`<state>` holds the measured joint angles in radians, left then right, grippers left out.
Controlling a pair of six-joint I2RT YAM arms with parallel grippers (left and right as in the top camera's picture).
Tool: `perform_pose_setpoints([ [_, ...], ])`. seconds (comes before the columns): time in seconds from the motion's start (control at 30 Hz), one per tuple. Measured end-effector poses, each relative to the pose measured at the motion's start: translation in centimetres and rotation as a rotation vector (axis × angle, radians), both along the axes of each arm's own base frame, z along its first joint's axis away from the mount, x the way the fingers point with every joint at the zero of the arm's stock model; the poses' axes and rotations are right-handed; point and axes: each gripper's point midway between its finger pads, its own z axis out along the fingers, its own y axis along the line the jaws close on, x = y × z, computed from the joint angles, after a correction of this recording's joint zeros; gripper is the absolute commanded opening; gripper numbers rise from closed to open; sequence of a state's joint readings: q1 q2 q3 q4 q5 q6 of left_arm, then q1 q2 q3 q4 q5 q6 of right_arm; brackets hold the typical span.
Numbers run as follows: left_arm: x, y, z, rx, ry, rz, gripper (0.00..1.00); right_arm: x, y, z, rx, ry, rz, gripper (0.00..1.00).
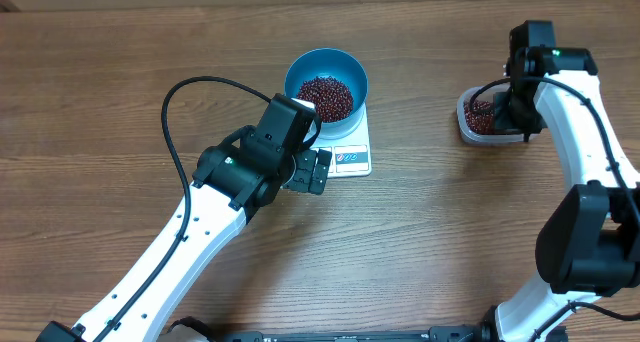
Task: Scoop item into bowl and weigh 150g on scale
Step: 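Dip the scoop into the red beans and drag it through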
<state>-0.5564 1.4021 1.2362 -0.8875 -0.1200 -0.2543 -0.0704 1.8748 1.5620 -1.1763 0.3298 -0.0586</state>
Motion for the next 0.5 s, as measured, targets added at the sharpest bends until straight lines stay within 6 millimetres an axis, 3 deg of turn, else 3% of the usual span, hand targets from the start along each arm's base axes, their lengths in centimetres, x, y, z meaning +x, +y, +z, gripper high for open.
perform_pose_setpoints([
  [0.27,0.0,0.0,0.0,0.000,0.000,0.000,1.00,0.1,0.2,-1.0,0.011,-0.007,0.009,0.04],
  [0.5,0.0,0.0,0.0,0.000,0.000,0.000,1.00,0.2,1.7,-1.7,0.093,-0.002,0.055,0.04],
])
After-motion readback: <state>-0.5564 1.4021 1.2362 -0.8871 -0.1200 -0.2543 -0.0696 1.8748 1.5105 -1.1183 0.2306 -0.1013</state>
